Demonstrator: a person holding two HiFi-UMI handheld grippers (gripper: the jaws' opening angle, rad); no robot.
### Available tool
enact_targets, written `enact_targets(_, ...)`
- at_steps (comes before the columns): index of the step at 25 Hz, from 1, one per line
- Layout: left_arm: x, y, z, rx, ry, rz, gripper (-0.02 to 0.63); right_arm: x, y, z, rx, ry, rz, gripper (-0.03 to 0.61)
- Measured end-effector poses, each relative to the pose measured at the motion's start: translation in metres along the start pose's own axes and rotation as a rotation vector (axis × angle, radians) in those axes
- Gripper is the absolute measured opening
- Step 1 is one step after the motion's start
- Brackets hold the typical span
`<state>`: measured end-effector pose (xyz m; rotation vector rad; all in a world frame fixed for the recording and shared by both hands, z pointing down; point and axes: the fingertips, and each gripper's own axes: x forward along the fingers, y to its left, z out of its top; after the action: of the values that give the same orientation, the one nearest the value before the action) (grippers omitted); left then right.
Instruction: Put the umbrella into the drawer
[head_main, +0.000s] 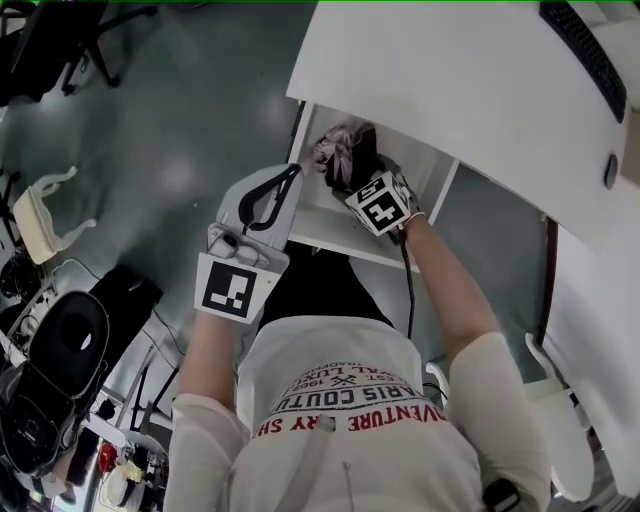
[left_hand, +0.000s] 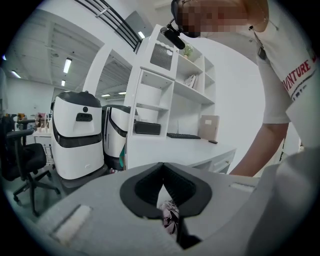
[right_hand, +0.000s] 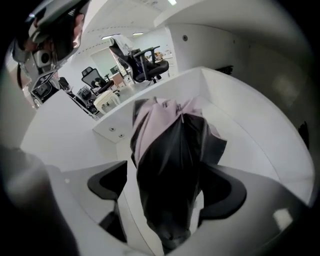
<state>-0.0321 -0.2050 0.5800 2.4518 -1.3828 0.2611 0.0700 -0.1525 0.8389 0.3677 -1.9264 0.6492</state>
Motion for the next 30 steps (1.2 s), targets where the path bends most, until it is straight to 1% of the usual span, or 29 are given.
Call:
enact_targets(2, -0.008, -0.006, 0.007, 0.001, -0.009, 0.011, 0.006, -0.018, 0.002, 0.006, -0.013, -0.032, -0.015, 0.426)
enact_targets(5, -0.019, -0.017, 0.023, 0.021, -0.02, 0.007, 0.006, -0.053, 0.006, 0.022, 0.006, -0.1, -0.049, 0.426)
enact_targets(7, -0.026, -0.026, 0.036, 0.048, -0.026, -0.006, 0.006, -0.079, 0.009, 0.035, 0.011, -0.164, -0.083, 0.425)
enact_targets(9, -0.034, -0.033, 0.051, 0.056, -0.043, -0.012, 0.007, -0.109, 0.017, 0.046, -0.001, -0.232, -0.1, 0.419)
enact_targets(10, -0.038, -0.036, 0.058, 0.058, -0.052, -0.015, 0.006, -0.124, 0.023, 0.05, -0.004, -0.262, -0.102, 0.398)
enact_targets(12, -0.045, -0.044, 0.07, 0.072, -0.059, -0.024, 0.006, -0.153, 0.034, 0.058, 0.004, -0.329, -0.116, 0.319)
enact_targets(14, -0.051, -0.052, 0.082, 0.092, -0.063, -0.036, 0.006, -0.185, 0.041, 0.068, 0.028, -0.415, -0.145, 0.156)
enact_targets(16, -0.058, -0.06, 0.099, 0.106, -0.08, -0.049, 0.006, -0.217, 0.047, 0.079, 0.05, -0.493, -0.171, 0.106)
enact_targets(17, -0.063, -0.064, 0.108, 0.113, -0.09, -0.053, 0.006, -0.233, 0.05, 0.083, 0.054, -0.526, -0.186, 0.064)
enact_targets(20, -0.077, -0.076, 0.135, 0.134, -0.116, -0.055, 0.006, -0.279, 0.062, 0.092, 0.064, -0.612, -0.231, 0.047)
enact_targets(21, -0.082, -0.081, 0.143, 0.148, -0.122, -0.056, 0.006, -0.295, 0.065, 0.094, 0.076, -0.643, -0.242, 0.006)
enact_targets(24, -0.094, -0.095, 0.17, 0.193, -0.144, -0.062, 0.006, -0.347, 0.08, 0.108, 0.089, -0.752, -0.269, 0.0)
enact_targets(27, -0.104, -0.105, 0.198, 0.207, -0.178, -0.084, 0.006, -0.398, 0.093, 0.124, 0.058, -0.852, -0.316, -0.001)
enact_targets(30, -0.109, -0.109, 0.223, 0.228, -0.188, -0.089, 0.006, -0.446, 0.102, 0.135, 0.031, -0.94, -0.354, 0.0)
